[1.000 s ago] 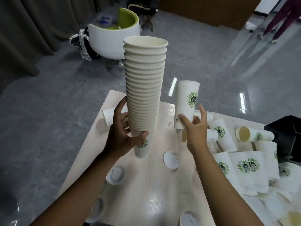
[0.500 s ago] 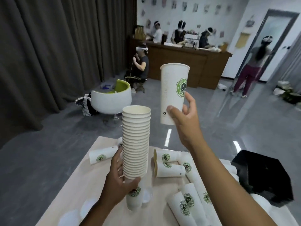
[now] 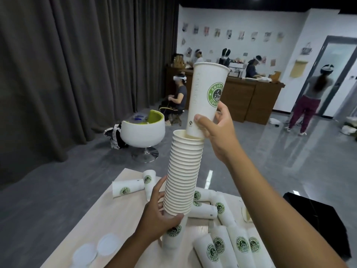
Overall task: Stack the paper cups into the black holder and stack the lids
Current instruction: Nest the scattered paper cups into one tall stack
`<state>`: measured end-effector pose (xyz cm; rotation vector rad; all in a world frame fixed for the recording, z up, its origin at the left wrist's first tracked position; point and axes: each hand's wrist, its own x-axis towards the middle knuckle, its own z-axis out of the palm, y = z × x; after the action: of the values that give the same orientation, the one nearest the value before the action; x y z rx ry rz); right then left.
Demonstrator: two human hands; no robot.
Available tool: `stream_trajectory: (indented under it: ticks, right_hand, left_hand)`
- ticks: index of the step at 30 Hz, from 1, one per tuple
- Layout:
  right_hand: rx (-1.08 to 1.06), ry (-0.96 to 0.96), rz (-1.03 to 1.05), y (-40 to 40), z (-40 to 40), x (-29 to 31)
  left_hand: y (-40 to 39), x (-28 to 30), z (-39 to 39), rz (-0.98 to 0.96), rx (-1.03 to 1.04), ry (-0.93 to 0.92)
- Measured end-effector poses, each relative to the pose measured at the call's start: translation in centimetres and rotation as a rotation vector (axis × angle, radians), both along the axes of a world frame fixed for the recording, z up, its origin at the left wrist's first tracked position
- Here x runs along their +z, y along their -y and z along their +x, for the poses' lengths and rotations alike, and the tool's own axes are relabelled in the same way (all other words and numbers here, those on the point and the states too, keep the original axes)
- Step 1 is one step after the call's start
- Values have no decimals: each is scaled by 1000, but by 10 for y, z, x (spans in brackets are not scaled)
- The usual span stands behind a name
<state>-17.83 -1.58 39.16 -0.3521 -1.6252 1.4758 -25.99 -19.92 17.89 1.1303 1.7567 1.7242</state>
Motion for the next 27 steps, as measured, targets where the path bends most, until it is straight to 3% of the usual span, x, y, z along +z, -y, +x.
stream_trajectory:
  ticks: [27]
  right_hand:
    - [148,134,135,12,-20,-15]
  left_hand:
    - [8,9,-27,40,48,-22]
